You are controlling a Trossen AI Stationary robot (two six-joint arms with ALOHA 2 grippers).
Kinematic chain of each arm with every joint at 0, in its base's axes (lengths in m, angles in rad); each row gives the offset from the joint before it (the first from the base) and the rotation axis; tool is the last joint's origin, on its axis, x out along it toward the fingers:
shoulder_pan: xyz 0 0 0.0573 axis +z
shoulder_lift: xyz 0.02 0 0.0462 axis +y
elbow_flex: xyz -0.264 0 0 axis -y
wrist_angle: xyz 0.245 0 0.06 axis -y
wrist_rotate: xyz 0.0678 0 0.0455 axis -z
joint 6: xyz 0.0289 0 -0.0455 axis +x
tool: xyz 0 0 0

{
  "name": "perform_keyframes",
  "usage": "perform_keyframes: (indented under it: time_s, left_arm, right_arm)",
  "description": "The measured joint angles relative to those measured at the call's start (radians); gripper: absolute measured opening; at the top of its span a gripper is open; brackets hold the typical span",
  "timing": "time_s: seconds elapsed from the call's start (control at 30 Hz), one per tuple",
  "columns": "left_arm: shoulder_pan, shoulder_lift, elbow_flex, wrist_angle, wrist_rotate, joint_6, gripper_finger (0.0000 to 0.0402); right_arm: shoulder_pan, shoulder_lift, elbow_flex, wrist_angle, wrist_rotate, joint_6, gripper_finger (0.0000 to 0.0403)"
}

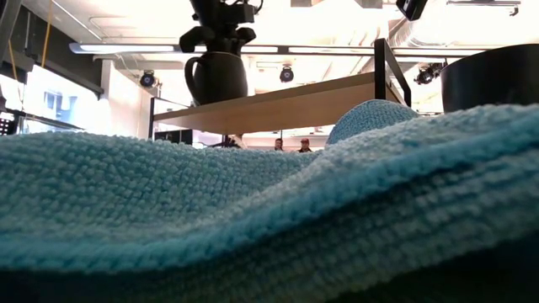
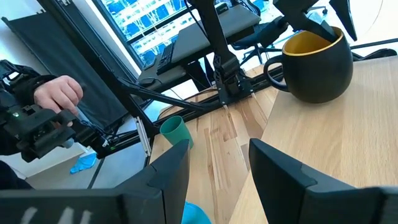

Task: Stack small to large cups/mugs on shelf
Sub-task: Put the black mug on the shelf

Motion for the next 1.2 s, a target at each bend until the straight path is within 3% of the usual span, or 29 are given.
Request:
perform_keyframes:
  time_s: [1.2]
  left_arm:
    - [0.0,-0.003,0.002,0.003,0.009,0.051,0.0063]
  right_arm:
    - [0.0,0.0,0.0,0.0,-0.007,0.008,0.0158]
